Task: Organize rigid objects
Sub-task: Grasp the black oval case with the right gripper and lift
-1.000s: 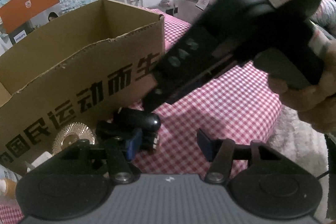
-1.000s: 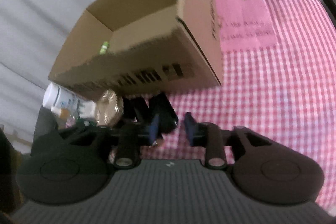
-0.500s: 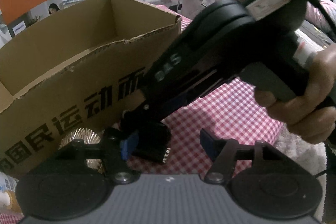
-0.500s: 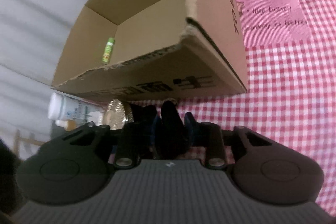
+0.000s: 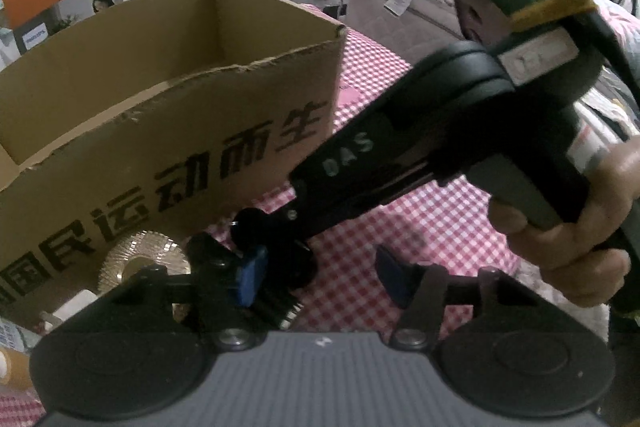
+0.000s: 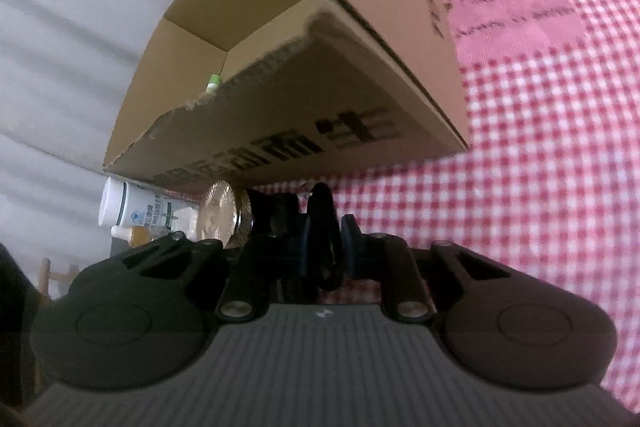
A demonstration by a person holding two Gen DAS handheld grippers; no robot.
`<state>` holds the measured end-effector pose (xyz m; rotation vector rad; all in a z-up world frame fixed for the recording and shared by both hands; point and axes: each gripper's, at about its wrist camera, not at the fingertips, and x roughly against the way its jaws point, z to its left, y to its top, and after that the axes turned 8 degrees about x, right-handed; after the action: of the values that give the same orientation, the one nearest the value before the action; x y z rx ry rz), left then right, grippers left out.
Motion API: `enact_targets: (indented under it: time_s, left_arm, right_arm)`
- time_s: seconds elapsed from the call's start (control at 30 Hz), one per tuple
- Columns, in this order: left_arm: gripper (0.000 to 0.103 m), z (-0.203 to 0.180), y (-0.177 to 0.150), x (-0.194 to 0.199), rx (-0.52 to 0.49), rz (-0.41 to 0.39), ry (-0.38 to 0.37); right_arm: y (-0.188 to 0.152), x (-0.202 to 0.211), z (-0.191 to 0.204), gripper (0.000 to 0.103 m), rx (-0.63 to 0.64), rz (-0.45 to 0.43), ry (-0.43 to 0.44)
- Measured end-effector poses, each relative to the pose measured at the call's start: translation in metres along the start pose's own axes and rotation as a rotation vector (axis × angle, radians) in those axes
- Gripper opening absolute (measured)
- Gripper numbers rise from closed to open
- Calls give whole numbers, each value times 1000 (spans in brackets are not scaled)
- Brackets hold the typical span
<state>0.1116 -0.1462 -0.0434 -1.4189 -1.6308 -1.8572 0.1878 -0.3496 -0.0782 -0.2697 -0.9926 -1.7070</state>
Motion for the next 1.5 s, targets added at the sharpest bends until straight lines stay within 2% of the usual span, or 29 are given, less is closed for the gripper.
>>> enact_targets:
  time_s: [0.27,0.37,0.53,0.73,0.97,1.17,1.5]
  left_arm:
    - [58,-14,-3,-7,-46,44,-18]
    - [55,-18,-4,-15,-54,80,0]
    - [52,-28,-4,-20,-78,74,31]
    - [47,-31,-5,-19,-63,71,50]
    - [42,-35,-6,-17,-61,55,67]
    - [40,-31,-5,-15,-42,51,62]
    - [40,-36,-4,18,-62,-34,54]
  right_arm:
    - [-39,29,-26,14,-127,-60,26]
    - [-51,37,-34,14,-169,-89,43]
    - [-59,39,-43,14,-212,-124,75]
    - [-65,45,-46,15,-183,-136,66]
    - [-64,29,-22,16,-119,-150,41]
    - [-62,23,-12,15,-116,-162,59]
    - [-65,46,19,15,-69,-213,49]
